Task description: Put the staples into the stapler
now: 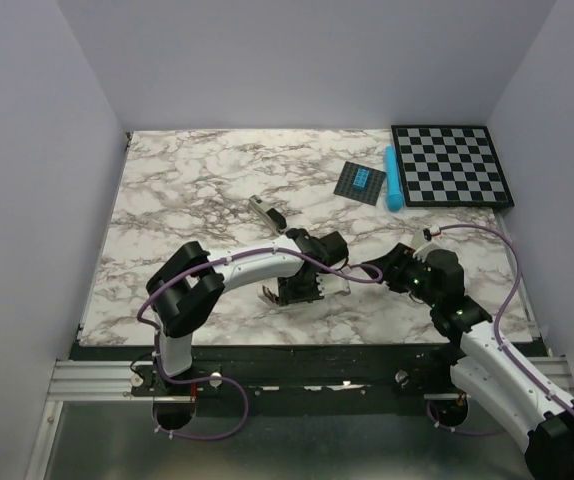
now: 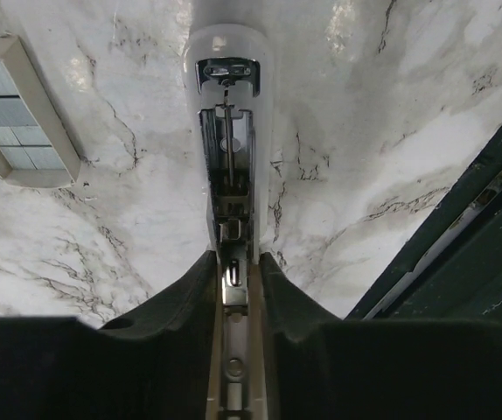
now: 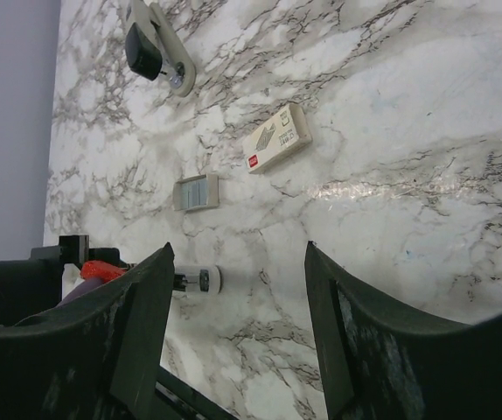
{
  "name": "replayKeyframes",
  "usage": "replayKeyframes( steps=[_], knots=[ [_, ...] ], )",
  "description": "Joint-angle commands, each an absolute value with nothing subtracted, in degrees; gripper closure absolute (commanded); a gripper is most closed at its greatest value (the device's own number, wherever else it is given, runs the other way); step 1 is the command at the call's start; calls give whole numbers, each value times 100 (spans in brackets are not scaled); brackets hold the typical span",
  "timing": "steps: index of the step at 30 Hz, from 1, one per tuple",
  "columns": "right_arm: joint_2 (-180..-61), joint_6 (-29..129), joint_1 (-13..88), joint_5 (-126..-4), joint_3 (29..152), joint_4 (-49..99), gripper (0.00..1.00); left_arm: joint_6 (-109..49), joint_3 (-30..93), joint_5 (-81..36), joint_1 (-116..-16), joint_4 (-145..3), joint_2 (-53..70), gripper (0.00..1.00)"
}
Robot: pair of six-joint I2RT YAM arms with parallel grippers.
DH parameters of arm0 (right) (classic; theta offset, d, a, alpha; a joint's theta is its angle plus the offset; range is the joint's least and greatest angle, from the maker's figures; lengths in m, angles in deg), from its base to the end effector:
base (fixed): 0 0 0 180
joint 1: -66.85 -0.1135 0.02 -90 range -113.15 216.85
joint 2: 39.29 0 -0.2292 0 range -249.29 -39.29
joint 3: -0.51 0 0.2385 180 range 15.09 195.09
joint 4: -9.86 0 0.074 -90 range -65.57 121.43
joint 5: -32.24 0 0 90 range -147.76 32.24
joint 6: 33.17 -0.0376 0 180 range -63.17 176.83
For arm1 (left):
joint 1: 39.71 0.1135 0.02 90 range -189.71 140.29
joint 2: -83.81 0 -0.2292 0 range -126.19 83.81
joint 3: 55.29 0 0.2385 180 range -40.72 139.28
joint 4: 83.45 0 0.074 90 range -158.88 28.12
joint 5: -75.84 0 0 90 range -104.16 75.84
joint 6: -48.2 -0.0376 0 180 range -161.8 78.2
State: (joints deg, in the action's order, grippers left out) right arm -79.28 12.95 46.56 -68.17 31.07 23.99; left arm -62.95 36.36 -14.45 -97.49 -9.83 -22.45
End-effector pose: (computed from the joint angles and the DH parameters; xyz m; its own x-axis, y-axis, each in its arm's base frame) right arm 0.1678 0.0693 0.1774 -0.6143 0.4997 -0.6106 -0.0979 0.7196 0.6874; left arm 0.1696 -0.2695 0.1618 -0.1917 0.9810 -0.0306 0.9814 0.1920 0.0064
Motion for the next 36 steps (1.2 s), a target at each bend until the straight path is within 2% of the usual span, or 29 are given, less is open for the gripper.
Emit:
replayKeyframes(
  steps=[1,5,6,8,9,11,12,15,22,28,31,36],
  knots=[
    [-7831,1429,4664,-6611,3099,2426,31,-6272,3645,-1196,-9807,-928,-2175,62],
    [-7779,1613,4655,-6637,3143,2426,31,-6254,3636,-1056,-9807,-1104,-1999,40],
    [-7744,1657,4664,-6637,3152,2426,31,-6246,3636,-1038,-9816,-1148,-1921,31],
    [-7735,1771,4664,-6672,3204,2426,31,-6237,3654,-1047,-9816,-1270,-1824,26],
    [-7734,1824,4664,-6690,3222,2426,31,-6228,3662,-1047,-9816,-1341,-1693,20],
    [-7726,1964,4664,-6760,3257,2426,31,-6176,3618,-1047,-9807,-1604,-1499,16],
    [-7708,2000,4664,-6786,3292,2426,31,-6123,3592,-890,-9807,-1753,-1272,10],
    [-7734,2220,4664,-6909,3371,2426,31,-5886,3425,-373,-9798,-2368,-719,1],
    [-8120,2826,4655,-7707,3617,2102,30,-4867,2951,489,-9289,-3538,575,1],
    [-9183,3283,4533,-8683,3890,1706,30,-3821,2626,755,-8332,-4311,1814,1],
    [-9746,3669,4199,-8930,4197,1705,31,-3575,2345,921,-7972,-4838,2473,1],
    [-10502,4680,3198,-8624,4890,1898,34,-3679,1791,1878,-7786,-6007,3404,1]
  ],
)
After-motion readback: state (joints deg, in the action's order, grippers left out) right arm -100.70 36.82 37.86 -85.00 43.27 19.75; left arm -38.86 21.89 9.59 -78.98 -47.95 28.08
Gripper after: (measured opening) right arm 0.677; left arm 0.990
